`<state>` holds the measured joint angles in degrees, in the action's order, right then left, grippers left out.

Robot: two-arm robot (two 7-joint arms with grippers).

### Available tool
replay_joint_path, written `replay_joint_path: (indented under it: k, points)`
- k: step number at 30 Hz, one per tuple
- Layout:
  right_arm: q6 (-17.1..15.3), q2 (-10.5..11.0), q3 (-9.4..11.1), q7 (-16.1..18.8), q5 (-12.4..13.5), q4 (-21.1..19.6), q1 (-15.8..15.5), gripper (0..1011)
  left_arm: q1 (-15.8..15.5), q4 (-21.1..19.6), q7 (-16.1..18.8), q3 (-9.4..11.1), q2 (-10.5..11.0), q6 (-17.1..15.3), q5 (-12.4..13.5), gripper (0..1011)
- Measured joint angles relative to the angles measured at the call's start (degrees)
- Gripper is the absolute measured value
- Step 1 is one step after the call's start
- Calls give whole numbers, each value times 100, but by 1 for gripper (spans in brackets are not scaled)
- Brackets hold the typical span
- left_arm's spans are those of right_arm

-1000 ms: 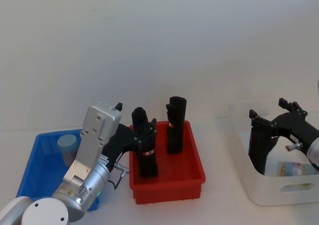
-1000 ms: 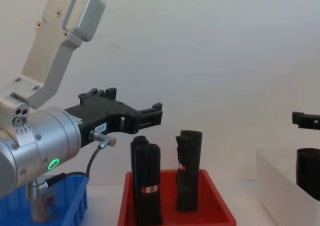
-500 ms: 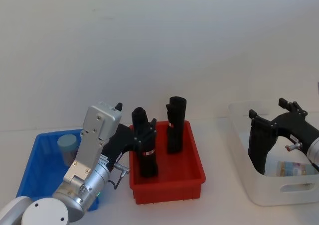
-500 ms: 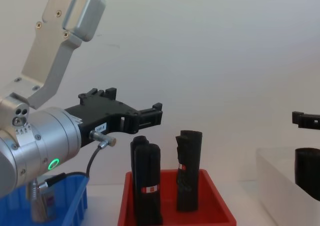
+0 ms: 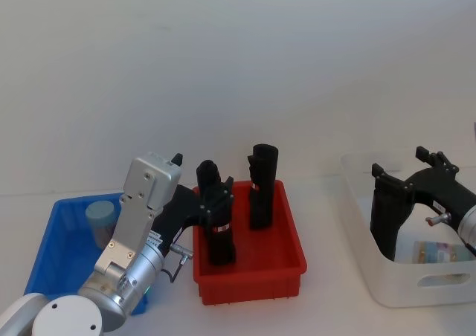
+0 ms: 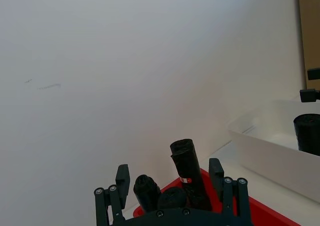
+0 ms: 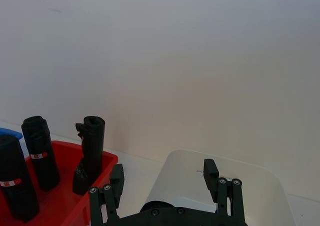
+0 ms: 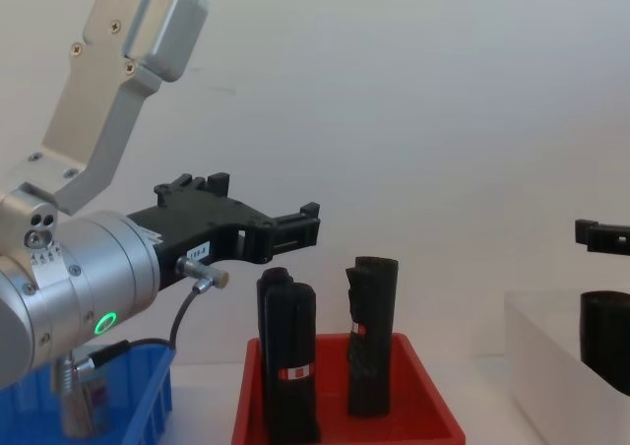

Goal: Pick the cotton swabs from the blue box and place them into the white box.

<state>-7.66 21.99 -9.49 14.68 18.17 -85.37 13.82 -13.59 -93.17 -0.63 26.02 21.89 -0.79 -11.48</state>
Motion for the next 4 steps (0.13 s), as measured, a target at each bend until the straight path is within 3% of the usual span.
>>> replay_joint_path:
  k: [4]
  points:
    - [0, 0, 0, 0, 0, 0, 0, 1002, 0, 0, 0, 0, 0, 0, 0, 1004]
